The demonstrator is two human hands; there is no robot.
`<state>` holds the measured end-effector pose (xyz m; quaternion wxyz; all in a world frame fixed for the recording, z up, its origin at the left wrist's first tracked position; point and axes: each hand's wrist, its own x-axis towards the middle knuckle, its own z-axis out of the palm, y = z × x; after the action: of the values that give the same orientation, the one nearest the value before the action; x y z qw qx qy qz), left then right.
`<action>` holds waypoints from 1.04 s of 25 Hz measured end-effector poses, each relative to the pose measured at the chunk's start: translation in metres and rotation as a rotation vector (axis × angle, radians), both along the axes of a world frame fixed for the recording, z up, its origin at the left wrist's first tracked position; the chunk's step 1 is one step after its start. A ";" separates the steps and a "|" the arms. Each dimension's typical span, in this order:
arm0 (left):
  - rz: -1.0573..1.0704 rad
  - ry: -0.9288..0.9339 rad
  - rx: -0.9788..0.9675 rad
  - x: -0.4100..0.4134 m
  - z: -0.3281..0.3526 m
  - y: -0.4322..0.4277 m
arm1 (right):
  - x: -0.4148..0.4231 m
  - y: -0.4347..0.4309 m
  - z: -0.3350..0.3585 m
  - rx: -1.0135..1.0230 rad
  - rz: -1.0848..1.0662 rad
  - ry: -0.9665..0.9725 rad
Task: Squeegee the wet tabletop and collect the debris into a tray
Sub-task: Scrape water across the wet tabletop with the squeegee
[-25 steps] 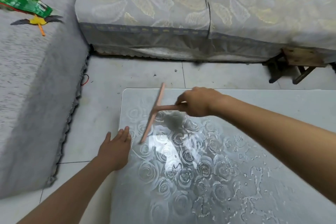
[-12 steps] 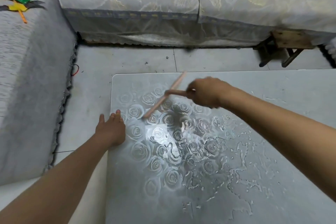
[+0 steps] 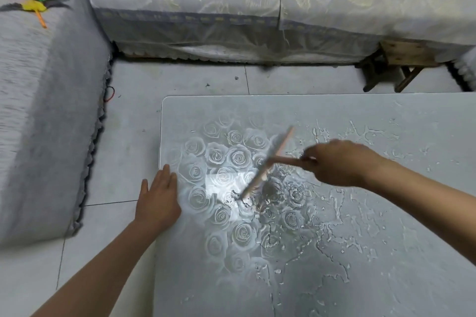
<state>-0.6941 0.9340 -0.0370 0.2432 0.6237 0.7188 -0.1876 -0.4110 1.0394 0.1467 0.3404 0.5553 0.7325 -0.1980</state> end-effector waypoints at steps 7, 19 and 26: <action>0.272 -0.036 -0.065 0.001 0.006 -0.024 | -0.147 0.047 -0.051 0.026 0.265 0.278; 0.613 -0.402 -0.067 0.007 0.014 -0.061 | 0.000 -0.033 -0.001 -0.026 0.205 0.021; 0.830 -0.381 -0.001 -0.001 0.009 -0.069 | -0.160 -0.052 -0.039 0.025 0.546 0.302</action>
<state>-0.6948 0.8646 -0.0282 0.4257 0.3061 0.8504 0.0435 -0.5710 0.9871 0.1075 0.2615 0.3064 0.8993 -0.1702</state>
